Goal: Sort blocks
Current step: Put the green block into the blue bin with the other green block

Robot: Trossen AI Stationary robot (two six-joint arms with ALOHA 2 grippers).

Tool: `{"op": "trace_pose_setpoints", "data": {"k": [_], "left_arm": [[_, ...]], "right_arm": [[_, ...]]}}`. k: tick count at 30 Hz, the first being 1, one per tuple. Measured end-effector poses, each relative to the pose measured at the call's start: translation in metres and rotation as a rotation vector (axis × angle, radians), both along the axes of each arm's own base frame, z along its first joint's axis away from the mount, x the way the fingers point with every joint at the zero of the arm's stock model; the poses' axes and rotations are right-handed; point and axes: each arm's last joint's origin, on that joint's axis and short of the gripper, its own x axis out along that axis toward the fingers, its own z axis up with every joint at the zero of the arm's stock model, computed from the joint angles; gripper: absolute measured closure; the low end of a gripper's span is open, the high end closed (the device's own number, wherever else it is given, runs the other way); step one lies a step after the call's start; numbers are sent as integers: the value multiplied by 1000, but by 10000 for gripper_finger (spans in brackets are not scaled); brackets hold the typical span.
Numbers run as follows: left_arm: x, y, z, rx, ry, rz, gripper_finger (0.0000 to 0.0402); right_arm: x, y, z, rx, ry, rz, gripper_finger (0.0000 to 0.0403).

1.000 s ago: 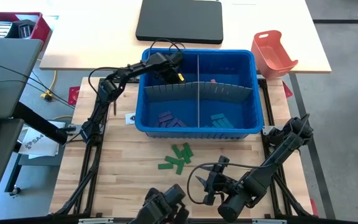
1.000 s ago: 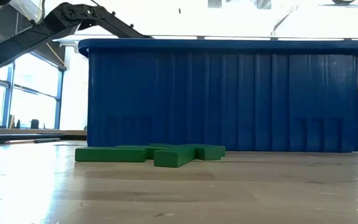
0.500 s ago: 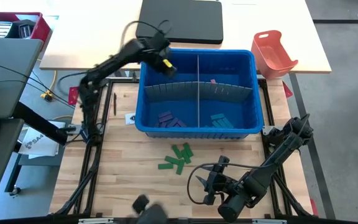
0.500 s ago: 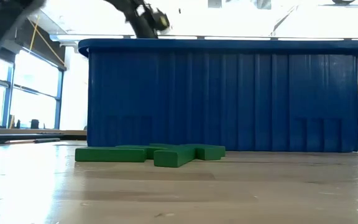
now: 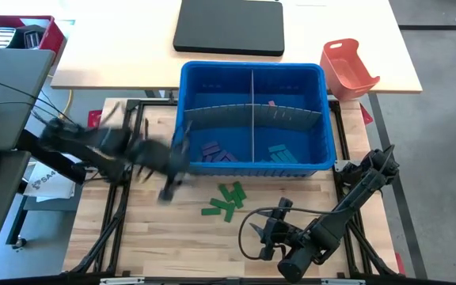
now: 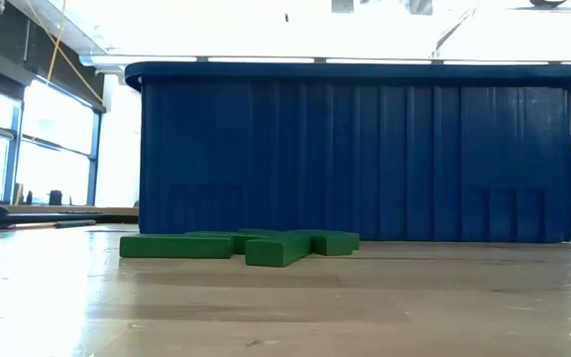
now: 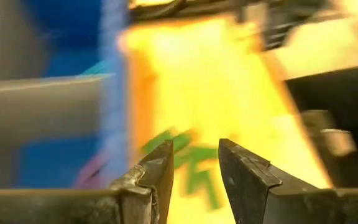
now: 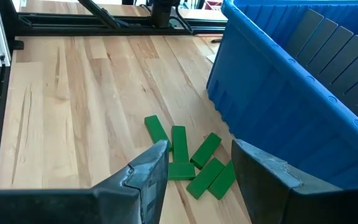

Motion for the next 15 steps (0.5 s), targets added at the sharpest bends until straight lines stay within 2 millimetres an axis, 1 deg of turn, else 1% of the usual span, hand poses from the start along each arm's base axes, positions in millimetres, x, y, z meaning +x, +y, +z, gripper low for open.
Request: {"op": "trace_pose_setpoints", "data": {"k": [2,4,7,9,12,13,15], "left_arm": [[-13,-32,-26,-40,-93,-79,284],[-24,-59,-57,-87,-181,-94,284],[-40,-87,-110,-111,-262,-59,284],[-49,-98,-144,-100,-276,-37,284],[-61,-105,-194,-76,-204,-55,284],[-64,-105,-207,-79,-177,-53,284],[-65,-104,-228,-102,-144,-11,284]], "right_arm": [[0,0,0,0,1,0,231],[0,0,0,-4,3,3,231],[0,0,0,-6,4,4,231],[0,0,0,-5,3,3,231],[0,0,0,-1,1,2,231],[0,0,0,1,-1,2,231],[0,0,0,4,-3,0,231]]}}
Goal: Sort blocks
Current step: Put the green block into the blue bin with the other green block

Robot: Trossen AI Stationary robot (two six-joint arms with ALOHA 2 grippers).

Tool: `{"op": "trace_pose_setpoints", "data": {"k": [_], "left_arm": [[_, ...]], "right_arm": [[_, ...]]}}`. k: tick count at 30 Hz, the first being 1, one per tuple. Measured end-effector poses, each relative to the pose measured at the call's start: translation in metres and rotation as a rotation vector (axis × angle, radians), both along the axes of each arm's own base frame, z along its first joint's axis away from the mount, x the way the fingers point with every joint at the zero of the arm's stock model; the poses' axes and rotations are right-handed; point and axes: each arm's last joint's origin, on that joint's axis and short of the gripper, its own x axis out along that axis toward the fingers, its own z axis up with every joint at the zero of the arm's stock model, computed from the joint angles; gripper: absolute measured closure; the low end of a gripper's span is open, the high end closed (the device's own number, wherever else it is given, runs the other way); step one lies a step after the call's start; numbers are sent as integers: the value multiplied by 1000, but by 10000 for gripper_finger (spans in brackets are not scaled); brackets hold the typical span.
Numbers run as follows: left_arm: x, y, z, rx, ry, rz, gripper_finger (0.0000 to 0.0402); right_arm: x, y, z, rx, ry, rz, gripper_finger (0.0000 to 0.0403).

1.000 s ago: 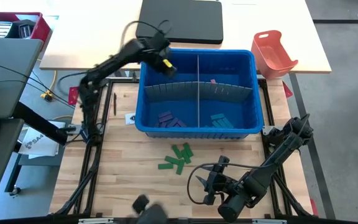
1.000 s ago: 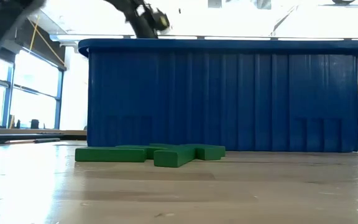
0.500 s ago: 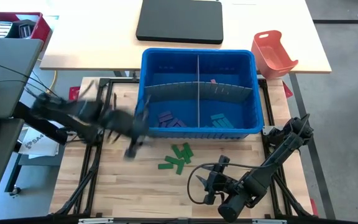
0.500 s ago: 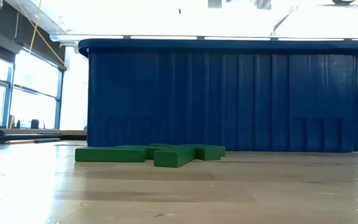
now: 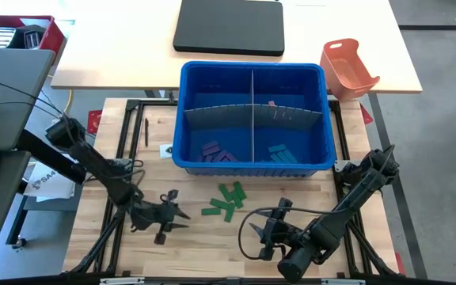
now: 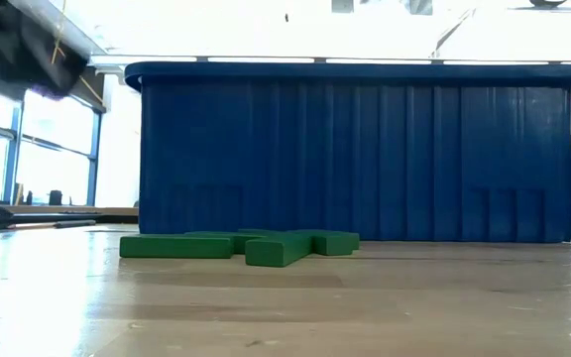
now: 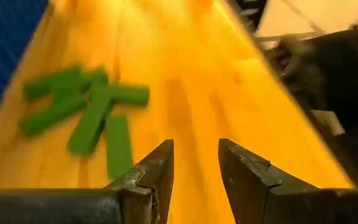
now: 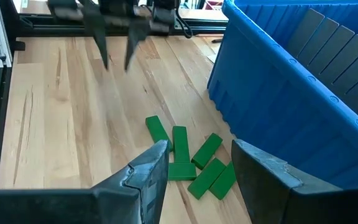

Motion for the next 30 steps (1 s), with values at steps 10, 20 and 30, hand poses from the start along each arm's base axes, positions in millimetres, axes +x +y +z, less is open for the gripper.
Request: {"op": "trace_pose_setpoints", "data": {"k": [10,20,30], "left_arm": [[17,8,-55,49,121,151,202],[43,22,-84,152,87,210,147],[54,29,-88,99,97,113,188]], "right_arm": [[3,-1,1,16,-12,-8,231],[3,-1,1,17,-13,-8,231],[4,0,1,27,-23,-8,231]]}}
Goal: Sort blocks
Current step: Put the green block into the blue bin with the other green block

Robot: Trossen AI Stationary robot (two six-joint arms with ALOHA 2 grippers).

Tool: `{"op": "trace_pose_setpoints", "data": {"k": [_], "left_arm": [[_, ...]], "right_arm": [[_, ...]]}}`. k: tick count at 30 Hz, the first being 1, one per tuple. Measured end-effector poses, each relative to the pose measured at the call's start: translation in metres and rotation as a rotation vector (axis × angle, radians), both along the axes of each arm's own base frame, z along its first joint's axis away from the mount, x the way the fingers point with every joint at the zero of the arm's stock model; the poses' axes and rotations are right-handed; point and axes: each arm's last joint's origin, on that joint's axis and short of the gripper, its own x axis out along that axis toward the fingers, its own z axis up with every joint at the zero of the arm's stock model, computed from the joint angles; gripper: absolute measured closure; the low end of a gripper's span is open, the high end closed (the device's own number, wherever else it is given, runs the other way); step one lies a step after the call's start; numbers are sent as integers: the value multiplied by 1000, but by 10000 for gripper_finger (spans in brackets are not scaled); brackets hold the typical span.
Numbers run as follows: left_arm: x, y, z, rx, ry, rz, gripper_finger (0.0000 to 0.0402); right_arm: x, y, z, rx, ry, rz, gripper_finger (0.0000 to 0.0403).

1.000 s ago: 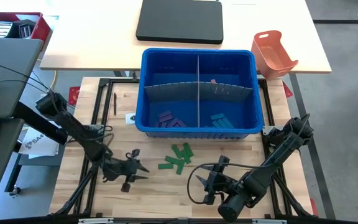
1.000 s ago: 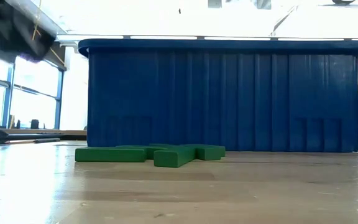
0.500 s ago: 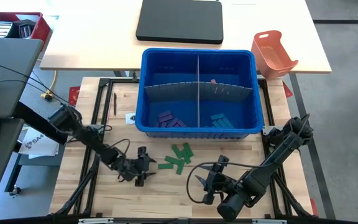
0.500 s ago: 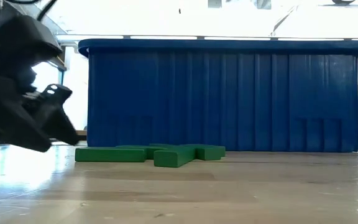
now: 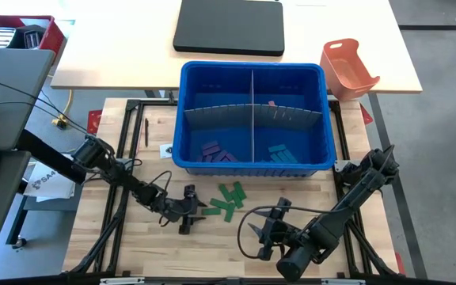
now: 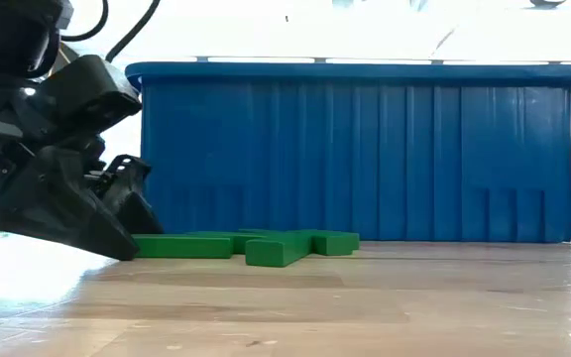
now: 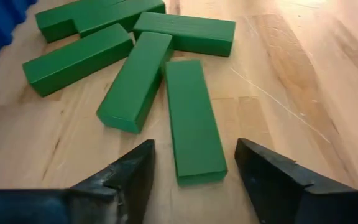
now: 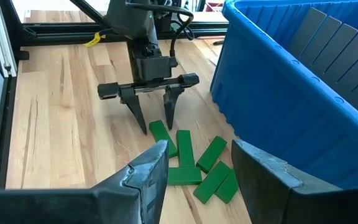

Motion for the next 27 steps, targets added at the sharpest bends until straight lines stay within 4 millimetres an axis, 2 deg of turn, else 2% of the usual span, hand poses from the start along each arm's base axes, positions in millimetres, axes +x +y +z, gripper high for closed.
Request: {"op": "trace_pose_setpoints", "data": {"k": [7,11,14,19,23,27], "left_arm": [[0,-1,0,7,8,-16,305],[-3,-3,3,-6,7,-20,312],[-9,-10,17,-57,-18,-43,312],[-15,-31,73,-113,-101,-113,312],[-11,-43,140,-72,-227,-127,312],[5,-35,208,53,-277,-84,312]], "right_arm": [[0,0,0,1,-1,0,231],[0,0,0,1,-1,1,231],[-2,3,0,1,1,11,231],[-6,7,0,0,3,29,231],[-9,10,0,-8,-6,33,231],[-10,11,1,-31,-25,22,231]]}}
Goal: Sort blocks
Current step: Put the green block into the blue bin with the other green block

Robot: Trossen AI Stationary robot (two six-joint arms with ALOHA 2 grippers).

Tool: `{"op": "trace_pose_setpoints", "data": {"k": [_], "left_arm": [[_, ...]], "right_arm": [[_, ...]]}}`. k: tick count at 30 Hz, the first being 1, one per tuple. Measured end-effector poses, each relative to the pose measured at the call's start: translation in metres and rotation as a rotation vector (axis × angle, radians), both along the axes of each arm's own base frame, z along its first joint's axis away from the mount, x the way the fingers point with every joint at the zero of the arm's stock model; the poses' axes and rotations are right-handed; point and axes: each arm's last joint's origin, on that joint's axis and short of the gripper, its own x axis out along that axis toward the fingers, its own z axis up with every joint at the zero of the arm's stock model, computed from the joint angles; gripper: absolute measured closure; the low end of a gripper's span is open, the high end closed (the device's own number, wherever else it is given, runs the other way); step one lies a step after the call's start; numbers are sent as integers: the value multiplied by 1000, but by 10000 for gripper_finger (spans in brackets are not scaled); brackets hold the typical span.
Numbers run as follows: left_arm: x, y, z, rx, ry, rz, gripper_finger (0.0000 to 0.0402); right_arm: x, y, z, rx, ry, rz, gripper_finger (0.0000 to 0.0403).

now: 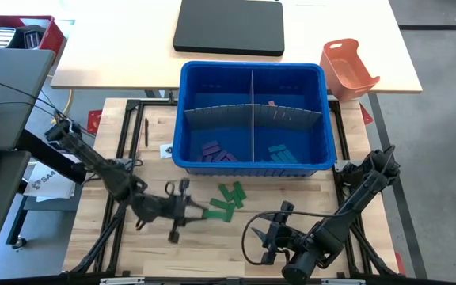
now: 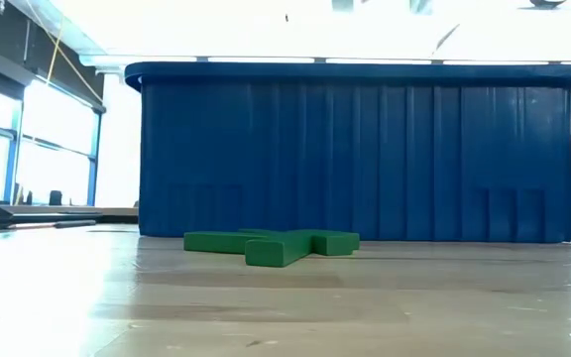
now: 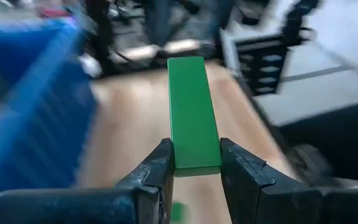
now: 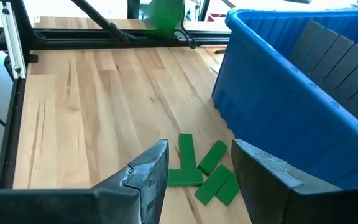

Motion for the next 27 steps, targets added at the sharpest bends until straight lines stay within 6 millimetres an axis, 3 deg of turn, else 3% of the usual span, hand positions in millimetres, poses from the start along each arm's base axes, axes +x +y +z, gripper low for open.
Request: {"op": "trace_pose_setpoints", "data": {"k": [3,6,10,13,16,19,22,27], "left_arm": [[16,24,46,129,3,59,312],[29,65,85,237,29,165,312],[36,142,126,247,37,345,312],[36,205,145,179,47,467,312],[36,262,147,166,170,589,312],[42,308,136,171,382,670,312],[55,344,116,182,577,639,312],[70,397,83,139,710,607,312]], "right_arm": [[0,0,0,-12,5,5,231],[0,0,0,-16,8,9,231],[0,0,0,-15,11,11,231],[0,0,0,-17,12,12,231],[0,0,0,-19,13,11,231],[0,-1,0,-25,15,9,231],[2,-3,0,-28,13,0,231],[5,-7,0,-11,6,-21,231]]}}
